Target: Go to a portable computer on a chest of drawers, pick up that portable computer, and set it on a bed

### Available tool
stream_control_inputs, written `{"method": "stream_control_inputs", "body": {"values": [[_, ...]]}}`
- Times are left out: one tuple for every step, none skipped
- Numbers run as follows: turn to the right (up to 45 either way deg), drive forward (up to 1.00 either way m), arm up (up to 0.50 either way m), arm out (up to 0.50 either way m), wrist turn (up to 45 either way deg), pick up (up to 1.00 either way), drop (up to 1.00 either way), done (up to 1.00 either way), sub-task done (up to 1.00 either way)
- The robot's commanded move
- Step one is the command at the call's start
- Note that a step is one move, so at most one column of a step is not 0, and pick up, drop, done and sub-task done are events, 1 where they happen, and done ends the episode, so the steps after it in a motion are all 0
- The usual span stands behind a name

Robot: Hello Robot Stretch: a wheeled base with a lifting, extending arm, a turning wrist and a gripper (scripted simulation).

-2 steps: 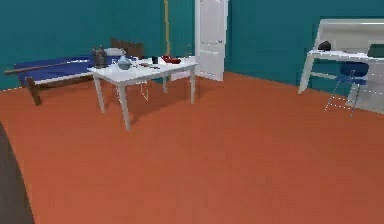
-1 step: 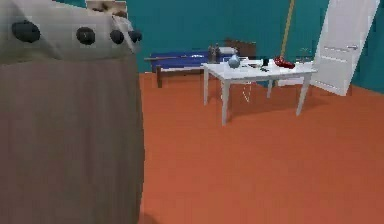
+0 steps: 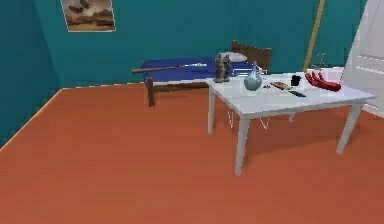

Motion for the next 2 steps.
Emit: {"method": "stream_control_inputs", "body": {"values": [[0.0, 1.00, 0.00, 0.00, 0.0, 0.00, 0.00, 0.00, 0.00], [-3.0, 0.00, 0.00, 0.00, 0.0, 0.00, 0.00, 0.00, 0.00]]}}
